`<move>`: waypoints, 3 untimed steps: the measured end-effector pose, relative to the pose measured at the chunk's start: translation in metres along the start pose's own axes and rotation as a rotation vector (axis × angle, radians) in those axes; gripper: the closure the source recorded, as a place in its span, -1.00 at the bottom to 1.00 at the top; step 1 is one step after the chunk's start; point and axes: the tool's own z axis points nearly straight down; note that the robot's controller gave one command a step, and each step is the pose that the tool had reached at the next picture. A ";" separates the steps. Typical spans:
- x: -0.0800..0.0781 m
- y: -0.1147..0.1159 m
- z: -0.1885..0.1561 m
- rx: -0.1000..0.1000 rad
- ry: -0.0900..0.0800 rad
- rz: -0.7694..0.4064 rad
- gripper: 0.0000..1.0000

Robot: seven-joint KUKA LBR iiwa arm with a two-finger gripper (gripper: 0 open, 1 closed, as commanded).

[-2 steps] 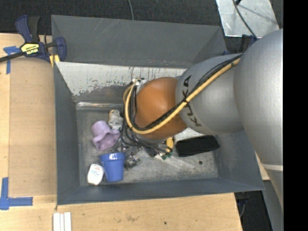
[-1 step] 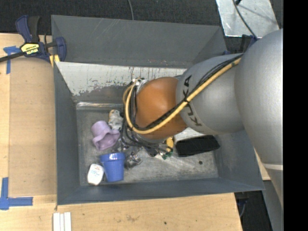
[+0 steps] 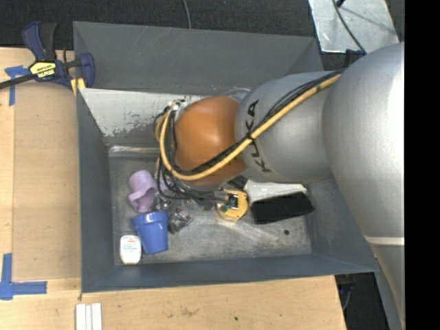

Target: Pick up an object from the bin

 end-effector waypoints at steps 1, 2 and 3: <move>0.001 -0.016 0.000 -0.007 -0.020 -0.035 1.00; 0.006 -0.025 -0.019 -0.003 -0.003 0.046 1.00; -0.001 -0.009 -0.021 0.000 -0.011 -0.207 1.00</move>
Offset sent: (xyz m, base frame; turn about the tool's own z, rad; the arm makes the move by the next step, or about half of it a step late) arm 0.0164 0.0295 0.0759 -0.4767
